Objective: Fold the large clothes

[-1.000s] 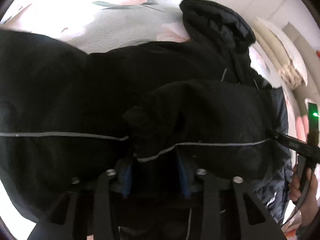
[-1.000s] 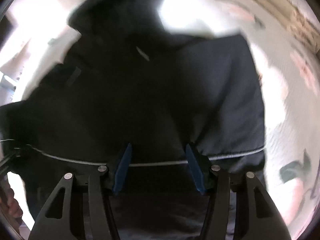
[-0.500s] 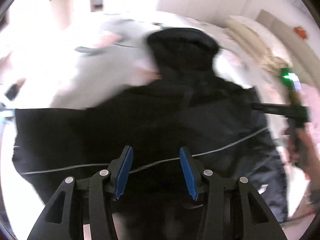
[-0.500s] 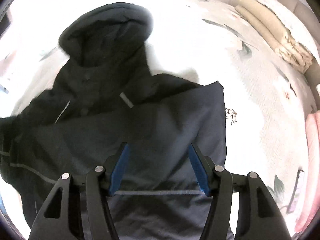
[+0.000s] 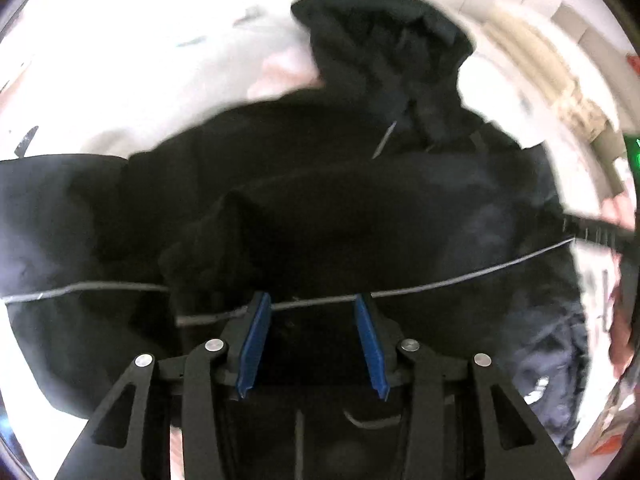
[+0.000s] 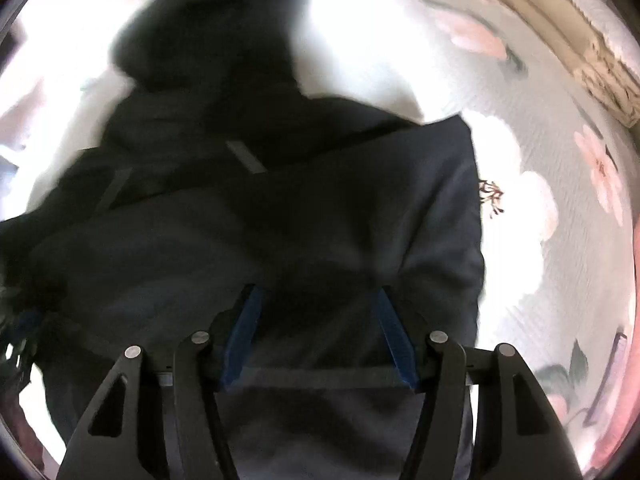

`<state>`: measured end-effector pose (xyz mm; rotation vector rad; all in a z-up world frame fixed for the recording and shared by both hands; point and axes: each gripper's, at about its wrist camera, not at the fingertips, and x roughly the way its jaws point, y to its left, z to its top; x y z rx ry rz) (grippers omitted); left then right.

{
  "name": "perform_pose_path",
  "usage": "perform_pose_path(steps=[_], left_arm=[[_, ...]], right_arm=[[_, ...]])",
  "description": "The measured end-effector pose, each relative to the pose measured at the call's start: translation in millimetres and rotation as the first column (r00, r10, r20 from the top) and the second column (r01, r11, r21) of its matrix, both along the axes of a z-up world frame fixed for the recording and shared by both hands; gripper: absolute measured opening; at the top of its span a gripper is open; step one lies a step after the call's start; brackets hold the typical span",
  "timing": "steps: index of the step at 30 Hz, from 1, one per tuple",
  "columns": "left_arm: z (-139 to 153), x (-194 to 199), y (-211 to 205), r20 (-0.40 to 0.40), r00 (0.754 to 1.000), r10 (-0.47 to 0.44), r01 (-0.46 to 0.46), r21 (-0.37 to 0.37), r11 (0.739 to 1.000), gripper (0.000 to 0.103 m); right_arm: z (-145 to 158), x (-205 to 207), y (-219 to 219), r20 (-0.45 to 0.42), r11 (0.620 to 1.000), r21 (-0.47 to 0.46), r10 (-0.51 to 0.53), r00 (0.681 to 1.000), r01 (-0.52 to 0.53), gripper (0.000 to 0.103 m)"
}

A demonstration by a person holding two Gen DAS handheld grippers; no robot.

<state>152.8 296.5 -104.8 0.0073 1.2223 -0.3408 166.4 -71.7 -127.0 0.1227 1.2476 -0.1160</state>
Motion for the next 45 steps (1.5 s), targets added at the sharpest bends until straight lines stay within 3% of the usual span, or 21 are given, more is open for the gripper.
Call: perform_pose_path(steps=[2,4,9,11,17,24,30,35,37,41,45], left_arm=[[10,-15,1,0.005,1.0,0.016,-0.016,-0.031,0.999,0.048],[5,-27,0,-0.005,1.0,0.029,-0.029,-0.035,0.999,0.049],[-50,-34,-21,-0.086,0.993,0.086,-0.082,0.045,0.996,0.048],[-58,-35,-22,-0.072,0.989,0.126,-0.123,0.044,0.991,0.049],[-45,-45,-26,-0.056,0.983,0.176,-0.172,0.068,0.983,0.05],[-3,-109,8,-0.038,0.977,0.21,-0.211,-0.025,0.977,0.051],[12,-140,77,-0.04,0.946,0.321,-0.323,-0.09,0.942,0.051],[13,-128,172,-0.047,0.889,0.456,-0.458,-0.133,0.879,0.051],[21,-118,222,-0.034,0.858,0.512,-0.51,-0.164,0.844,0.051],[25,-84,303,-0.001,0.816,0.577,-0.568,-0.182,0.803,0.051],[8,-45,352,-0.041,0.802,0.596,-0.588,-0.233,0.774,0.052]], right_arm=[[19,-35,20,0.023,0.997,-0.025,0.07,0.997,-0.069,0.065],[18,-62,29,0.015,0.995,-0.009,0.099,0.995,-0.099,0.065],[-38,-95,28,-0.114,0.995,-0.005,0.103,0.988,-0.104,0.065],[-51,-100,19,-0.091,0.995,0.049,0.092,0.992,-0.088,0.065],[-51,-97,16,-0.071,0.992,0.047,0.117,0.991,-0.114,0.066],[-47,-105,13,-0.034,0.992,0.025,0.122,0.992,-0.121,0.067],[-38,-119,37,-0.025,0.994,-0.007,0.112,0.993,-0.112,0.067],[-32,-120,41,-0.045,0.996,-0.016,0.084,0.995,-0.085,0.068],[-23,-118,48,-0.073,0.997,-0.046,0.056,0.996,-0.059,0.068],[10,-121,77,-0.022,0.999,-0.009,0.04,0.999,-0.04,0.068],[18,-116,136,0.014,1.0,0.003,0.027,1.0,-0.027,0.068]])
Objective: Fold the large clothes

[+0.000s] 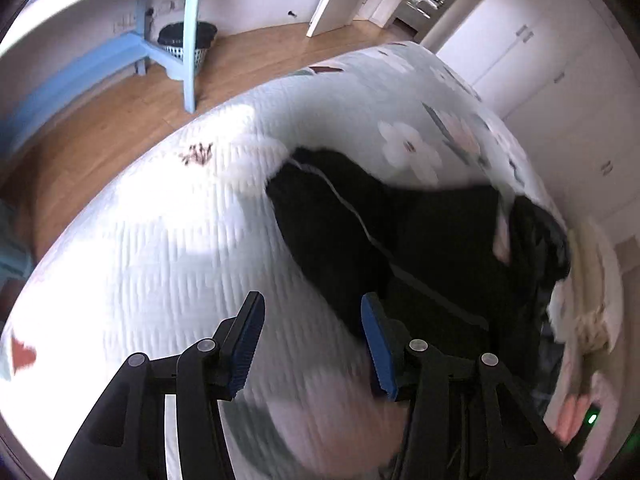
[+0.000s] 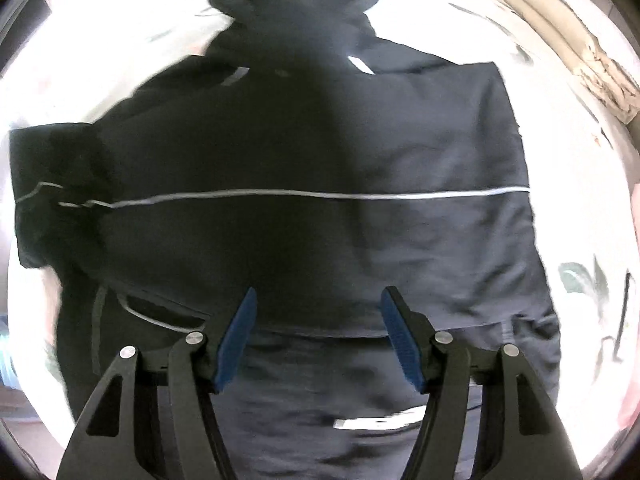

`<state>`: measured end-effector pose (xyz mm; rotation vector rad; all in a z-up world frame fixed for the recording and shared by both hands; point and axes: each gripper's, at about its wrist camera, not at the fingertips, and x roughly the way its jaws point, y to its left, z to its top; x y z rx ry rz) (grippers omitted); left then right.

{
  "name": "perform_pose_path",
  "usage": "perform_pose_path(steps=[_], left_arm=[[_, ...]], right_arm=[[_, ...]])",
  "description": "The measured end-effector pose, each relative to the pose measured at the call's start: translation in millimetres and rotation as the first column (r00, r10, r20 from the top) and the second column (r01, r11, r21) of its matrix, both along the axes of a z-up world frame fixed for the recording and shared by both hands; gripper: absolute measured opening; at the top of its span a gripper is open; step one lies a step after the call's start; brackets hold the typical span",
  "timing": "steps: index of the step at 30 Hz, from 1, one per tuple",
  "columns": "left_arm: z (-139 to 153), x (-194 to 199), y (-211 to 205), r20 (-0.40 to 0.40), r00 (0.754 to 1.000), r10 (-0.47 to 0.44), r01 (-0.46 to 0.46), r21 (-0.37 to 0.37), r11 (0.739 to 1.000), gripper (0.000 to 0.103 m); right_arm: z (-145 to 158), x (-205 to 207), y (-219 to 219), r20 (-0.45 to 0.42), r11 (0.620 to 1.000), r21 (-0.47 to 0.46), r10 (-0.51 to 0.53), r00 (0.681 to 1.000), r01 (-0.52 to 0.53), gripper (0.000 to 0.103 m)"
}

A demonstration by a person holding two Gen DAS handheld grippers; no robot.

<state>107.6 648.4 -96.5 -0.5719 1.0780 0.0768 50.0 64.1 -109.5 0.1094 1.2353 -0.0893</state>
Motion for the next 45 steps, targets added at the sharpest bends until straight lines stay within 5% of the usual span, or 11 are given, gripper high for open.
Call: perform_pose_path(steps=[5,12,15,17,20,27,33,37,41,45], left_arm=[[-44,51,27,-0.029,0.999,0.019,-0.022,-0.13,0.991,0.053],[-86,95,31,-0.047,0.998,0.045,-0.056,-0.269,0.962,0.053],[-86,102,27,-0.032,0.999,0.038,-0.045,-0.246,0.968,0.05],[-84,107,21,-0.028,0.999,0.024,-0.029,-0.201,0.979,0.03],[-68,106,14,0.014,1.0,-0.001,0.002,-0.124,0.992,0.02],[13,96,24,0.178,0.984,0.016,-0.011,-0.029,1.0,0.017],[60,61,92,0.255,0.95,0.178,-0.189,0.02,0.982,0.016],[32,49,114,0.164,0.961,0.223,-0.227,0.006,0.974,0.017],[-16,37,106,0.037,0.966,0.257,-0.259,0.089,0.962,0.017],[-48,21,116,-0.036,0.953,0.301,-0.298,0.072,0.952,0.017]], right_arm=[[-27,32,51,-0.015,0.999,0.026,-0.025,1.0,0.025,0.068],[-55,46,56,-0.057,0.999,-0.02,-0.041,0.998,0.04,0.078],[-58,48,61,-0.067,0.999,-0.028,-0.028,0.997,0.026,0.081],[-59,48,63,-0.073,0.999,-0.04,-0.024,0.997,0.022,0.083],[-63,51,67,-0.075,0.998,-0.056,-0.027,0.997,0.022,0.085],[-45,59,77,-0.083,0.999,-0.034,-0.038,0.996,0.035,0.08],[6,82,122,0.059,0.996,0.051,0.068,0.996,-0.071,0.079],[7,112,177,0.111,0.98,0.082,0.175,0.978,-0.184,0.065],[-25,135,204,0.072,0.969,0.094,0.224,0.972,-0.23,0.064],[-71,141,218,-0.03,0.97,0.011,0.243,0.969,-0.243,0.067]])
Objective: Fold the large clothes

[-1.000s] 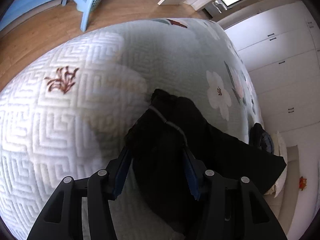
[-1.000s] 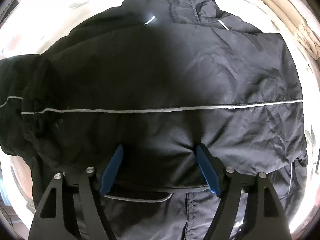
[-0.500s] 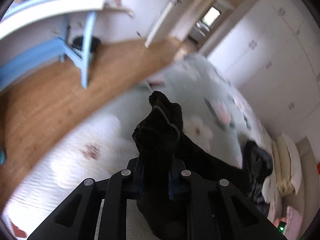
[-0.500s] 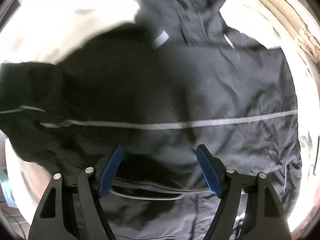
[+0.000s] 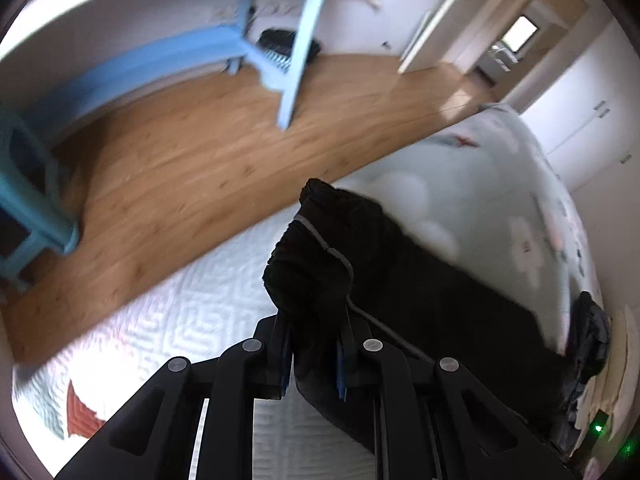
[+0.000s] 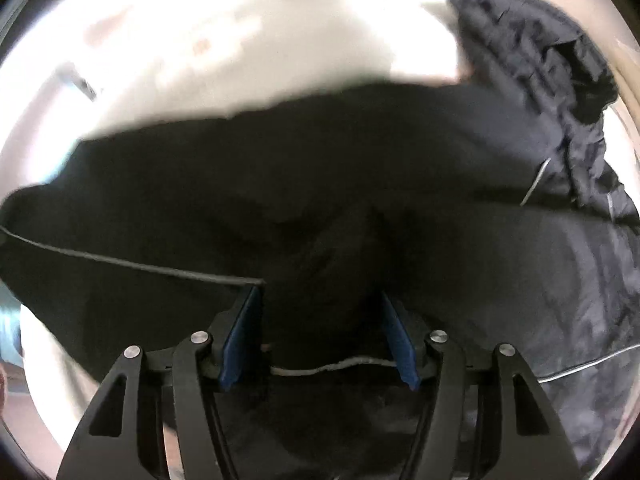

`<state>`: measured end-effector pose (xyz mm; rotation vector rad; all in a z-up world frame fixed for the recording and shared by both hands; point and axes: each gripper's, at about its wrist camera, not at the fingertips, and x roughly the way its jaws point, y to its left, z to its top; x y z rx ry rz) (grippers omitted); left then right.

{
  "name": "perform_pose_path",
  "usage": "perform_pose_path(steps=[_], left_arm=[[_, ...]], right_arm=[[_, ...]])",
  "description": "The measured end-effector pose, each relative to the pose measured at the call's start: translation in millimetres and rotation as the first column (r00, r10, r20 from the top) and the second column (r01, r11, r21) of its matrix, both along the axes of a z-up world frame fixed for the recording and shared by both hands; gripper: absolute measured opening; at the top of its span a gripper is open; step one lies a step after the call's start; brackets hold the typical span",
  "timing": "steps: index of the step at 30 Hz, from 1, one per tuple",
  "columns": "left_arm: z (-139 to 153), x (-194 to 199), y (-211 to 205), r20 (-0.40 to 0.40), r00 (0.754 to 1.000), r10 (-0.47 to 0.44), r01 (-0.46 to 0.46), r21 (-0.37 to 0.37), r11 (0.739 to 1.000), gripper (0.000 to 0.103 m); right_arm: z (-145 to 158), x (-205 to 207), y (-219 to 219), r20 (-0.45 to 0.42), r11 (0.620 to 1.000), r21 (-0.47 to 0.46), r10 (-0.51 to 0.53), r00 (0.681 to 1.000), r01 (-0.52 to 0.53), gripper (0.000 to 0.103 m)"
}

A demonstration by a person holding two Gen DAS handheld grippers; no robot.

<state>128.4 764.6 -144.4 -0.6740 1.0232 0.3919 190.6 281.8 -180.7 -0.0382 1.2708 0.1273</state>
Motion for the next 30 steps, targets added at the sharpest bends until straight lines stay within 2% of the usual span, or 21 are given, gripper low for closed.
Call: perform_pose_path(steps=[3,7,9,12,15,18,22,25,30], left_arm=[[-5,-8,8,0.007,1.0,0.009,-0.009,-0.049,0.999,0.017],[16,-15,3,0.046,0.999,-0.021,0.022,-0.023,0.999,0.017],[32,-17,-5,0.076,0.996,-0.046,0.046,-0.002,0.999,0.017],[61,-20,-26,0.122,0.988,-0.098,0.093,0.041,0.995,0.017],[92,-23,-63,0.17,0.972,-0.16,0.145,0.095,0.985,0.017],[115,-28,-103,0.216,0.956,-0.197,0.178,0.107,0.978,0.017],[141,-31,-183,0.265,0.915,-0.303,0.275,0.138,0.952,0.016],[152,-30,-242,0.304,0.88,-0.366,0.351,0.104,0.931,0.016],[162,-30,-347,0.329,0.809,-0.488,0.471,0.134,0.872,0.016]], right_arm=[[-3,1,3,0.01,1.0,-0.008,-0.001,1.0,0.001,0.07],[0,-4,11,0.014,1.0,-0.028,0.005,1.0,-0.005,0.072],[9,-4,9,0.004,1.0,0.01,0.006,1.0,-0.006,0.072],[35,-18,-8,0.054,0.993,0.118,-0.018,0.998,0.012,0.072],[56,-44,-28,0.098,0.991,0.134,-0.036,0.995,0.022,0.072],[57,-67,-55,0.086,0.986,0.161,-0.059,0.995,0.044,0.072],[52,-97,-102,0.036,0.978,0.182,-0.111,0.993,0.103,0.072],[48,-113,-140,0.014,0.973,0.172,-0.156,0.988,0.151,0.072],[54,-132,-216,0.008,0.965,0.165,-0.208,0.978,0.204,0.071]])
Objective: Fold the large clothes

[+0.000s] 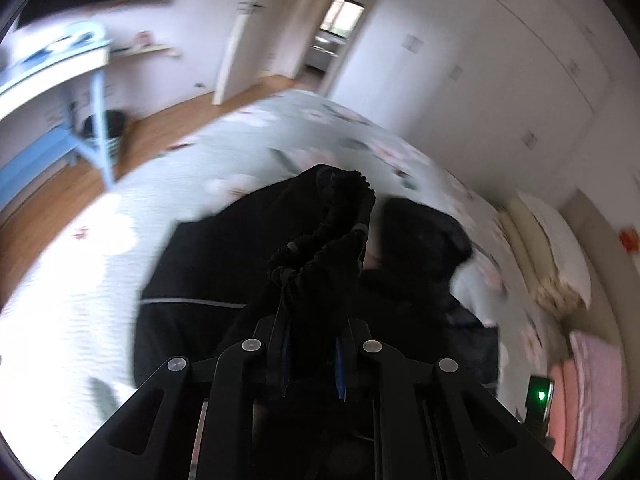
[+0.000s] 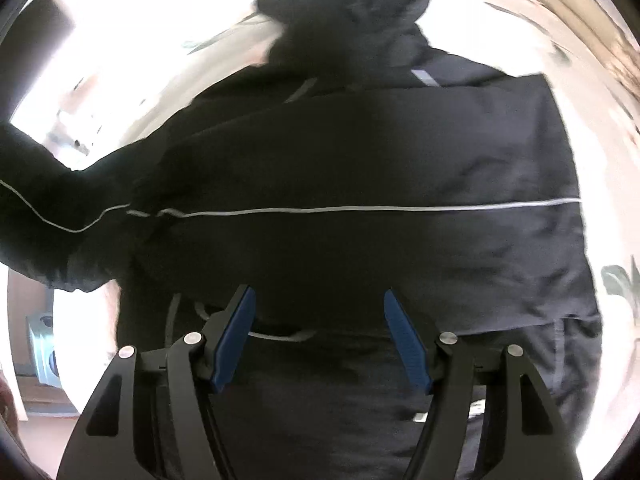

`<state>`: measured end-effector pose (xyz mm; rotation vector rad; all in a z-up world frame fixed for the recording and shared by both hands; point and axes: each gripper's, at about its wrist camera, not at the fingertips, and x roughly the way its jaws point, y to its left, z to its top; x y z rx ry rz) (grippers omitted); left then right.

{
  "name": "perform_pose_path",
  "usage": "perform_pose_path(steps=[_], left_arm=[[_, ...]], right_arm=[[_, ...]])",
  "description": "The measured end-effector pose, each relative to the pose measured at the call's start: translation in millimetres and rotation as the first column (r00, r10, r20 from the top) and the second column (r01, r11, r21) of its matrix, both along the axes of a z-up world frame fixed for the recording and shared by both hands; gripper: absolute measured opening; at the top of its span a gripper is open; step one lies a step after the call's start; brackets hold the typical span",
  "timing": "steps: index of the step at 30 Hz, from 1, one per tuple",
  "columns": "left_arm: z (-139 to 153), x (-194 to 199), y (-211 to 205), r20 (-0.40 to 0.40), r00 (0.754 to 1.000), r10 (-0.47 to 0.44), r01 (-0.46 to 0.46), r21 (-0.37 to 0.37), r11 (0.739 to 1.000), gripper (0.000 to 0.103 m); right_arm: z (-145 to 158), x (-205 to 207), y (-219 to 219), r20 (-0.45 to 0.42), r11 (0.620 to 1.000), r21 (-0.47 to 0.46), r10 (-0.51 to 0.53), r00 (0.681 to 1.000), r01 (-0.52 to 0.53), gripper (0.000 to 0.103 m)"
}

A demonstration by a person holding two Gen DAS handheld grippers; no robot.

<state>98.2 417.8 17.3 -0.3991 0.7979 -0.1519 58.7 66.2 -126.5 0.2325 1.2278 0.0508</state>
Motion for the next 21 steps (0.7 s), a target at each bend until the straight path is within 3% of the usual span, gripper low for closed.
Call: perform_pose_path(steps=[4,6,11,18,19,21], left_arm=[[-15,3,-71,-0.029,0.995,-0.101,0.098,-0.076,0.992,0.016],[-24,3,-108,-0.043,0.988,-0.15,0.147,-0.068,0.987,0.016],[-76,12,-201,-0.143,0.949,-0.28,0.267,-0.104,0.958,0.017],[-155,11,-267,-0.296,0.899,-0.324,0.336,-0.012,0.942,0.021],[-160,10,-271,-0.309,0.891,-0.333,0.347,-0.011,0.938,0.024],[-162,13,-272,-0.311,0.873,-0.375,0.375,-0.062,0.925,0.043]], right_arm=[[4,-12,-53,0.007,0.999,0.008,-0.045,0.999,0.045,0.071],[4,-18,-74,0.007,0.998,0.008,-0.061,0.998,0.061,0.072],[3,-32,-111,-0.006,0.995,0.016,-0.094,0.996,0.094,0.072],[-20,-46,-155,-0.058,0.991,0.036,-0.125,0.991,0.127,0.071],[-24,-49,-159,-0.066,0.991,0.044,-0.121,0.99,0.124,0.072],[-31,-50,-163,-0.082,0.992,0.053,-0.108,0.991,0.113,0.071]])
